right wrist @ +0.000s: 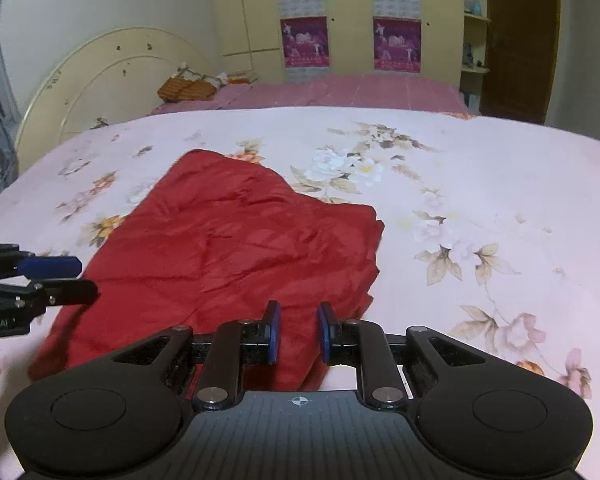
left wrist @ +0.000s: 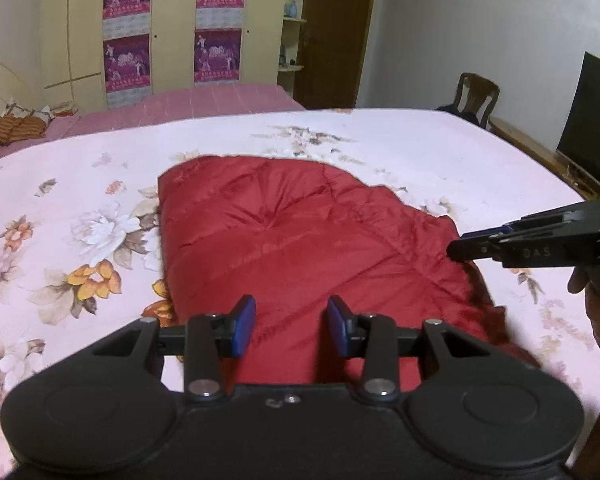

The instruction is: Fold large clothes

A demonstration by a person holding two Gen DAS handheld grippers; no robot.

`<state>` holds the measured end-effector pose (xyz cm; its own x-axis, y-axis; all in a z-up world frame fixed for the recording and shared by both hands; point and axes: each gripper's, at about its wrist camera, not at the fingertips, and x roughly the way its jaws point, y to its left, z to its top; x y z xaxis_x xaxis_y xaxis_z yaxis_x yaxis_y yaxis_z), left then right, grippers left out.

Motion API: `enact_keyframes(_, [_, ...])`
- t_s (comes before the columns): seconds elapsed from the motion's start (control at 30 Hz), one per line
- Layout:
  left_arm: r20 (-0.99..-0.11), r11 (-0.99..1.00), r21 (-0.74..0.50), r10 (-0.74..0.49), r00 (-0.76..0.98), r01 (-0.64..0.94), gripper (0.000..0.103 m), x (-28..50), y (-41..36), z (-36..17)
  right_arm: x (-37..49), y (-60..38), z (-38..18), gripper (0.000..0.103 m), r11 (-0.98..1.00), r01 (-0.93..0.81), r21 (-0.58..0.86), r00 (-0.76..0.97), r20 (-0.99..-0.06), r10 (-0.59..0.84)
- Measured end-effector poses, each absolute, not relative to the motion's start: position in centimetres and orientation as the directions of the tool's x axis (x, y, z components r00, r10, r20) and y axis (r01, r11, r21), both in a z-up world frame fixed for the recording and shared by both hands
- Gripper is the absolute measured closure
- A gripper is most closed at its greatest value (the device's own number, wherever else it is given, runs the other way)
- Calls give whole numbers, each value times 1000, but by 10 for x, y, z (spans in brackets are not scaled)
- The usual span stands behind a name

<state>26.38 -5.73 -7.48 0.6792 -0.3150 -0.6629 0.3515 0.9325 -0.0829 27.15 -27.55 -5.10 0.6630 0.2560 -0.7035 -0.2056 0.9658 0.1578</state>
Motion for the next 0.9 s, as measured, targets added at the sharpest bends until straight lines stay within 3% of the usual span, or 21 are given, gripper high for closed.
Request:
enact_keyframes(0.2, [-676, 930, -102, -325, 661, 353, 64, 268, -54, -79, 286, -276, -85, 85, 968, -189, 164, 583, -775, 245])
enact_keyframes(0.4, [-632, 938, -91, -314, 708, 335, 65, 306, -40, -61, 307, -279, -41, 85, 961, -212, 179, 681, -678, 276])
enact_keyframes(0.53, [-610, 942, -110, -315, 727, 316, 65, 355, -30, -57, 353, -256, -33, 85, 953, -239, 186, 687, -661, 301])
enact_keyframes(0.9, [-680, 928, -170, -354, 642, 332, 63, 445, -36, -102, 422, -231, -90, 85, 956, -216, 199, 625, -724, 292])
